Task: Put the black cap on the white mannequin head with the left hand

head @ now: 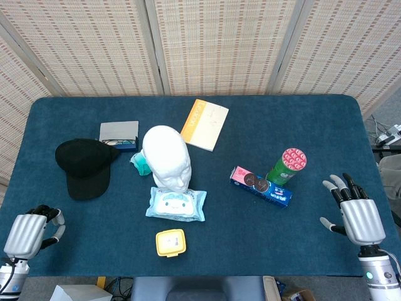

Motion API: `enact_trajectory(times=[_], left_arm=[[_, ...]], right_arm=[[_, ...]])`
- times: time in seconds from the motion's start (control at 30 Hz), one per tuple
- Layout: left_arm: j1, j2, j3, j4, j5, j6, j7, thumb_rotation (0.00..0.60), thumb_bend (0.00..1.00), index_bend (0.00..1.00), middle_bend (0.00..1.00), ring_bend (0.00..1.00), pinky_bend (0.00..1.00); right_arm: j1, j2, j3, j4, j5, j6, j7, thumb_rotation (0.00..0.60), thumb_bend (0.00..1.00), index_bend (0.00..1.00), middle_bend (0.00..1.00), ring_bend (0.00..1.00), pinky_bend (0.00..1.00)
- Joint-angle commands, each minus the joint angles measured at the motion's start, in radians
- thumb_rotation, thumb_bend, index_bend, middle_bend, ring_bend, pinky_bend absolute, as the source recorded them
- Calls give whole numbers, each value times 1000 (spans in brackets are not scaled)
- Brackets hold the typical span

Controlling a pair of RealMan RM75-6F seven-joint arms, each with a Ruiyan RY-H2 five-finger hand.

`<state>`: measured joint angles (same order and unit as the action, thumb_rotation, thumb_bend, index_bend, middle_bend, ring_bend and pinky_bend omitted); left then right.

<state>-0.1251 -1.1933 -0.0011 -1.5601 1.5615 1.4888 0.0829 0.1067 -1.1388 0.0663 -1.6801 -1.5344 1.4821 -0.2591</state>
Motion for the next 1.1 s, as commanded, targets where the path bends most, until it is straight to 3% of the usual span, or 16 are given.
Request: enact_trajectory(times=[0.03, 0.93, 1.1], left_arm=[[2, 0, 0, 0, -1, 1, 0, 600, 307, 581, 599, 394, 500], [-4, -66, 11, 64, 66, 20, 10, 600, 307, 545, 589, 395, 500], [-6, -110, -6, 100, 76, 48, 24, 600, 183, 513, 567, 394, 501]], right_arm=[[6, -1, 1, -1, 3, -9, -6, 600, 0, 212, 167, 73, 231], [-3, 6, -5, -4, -11, 11, 11, 600, 0, 212, 167, 73, 231], [-3, 9, -4, -4, -10, 11, 17, 600, 0, 212, 167, 73, 231]])
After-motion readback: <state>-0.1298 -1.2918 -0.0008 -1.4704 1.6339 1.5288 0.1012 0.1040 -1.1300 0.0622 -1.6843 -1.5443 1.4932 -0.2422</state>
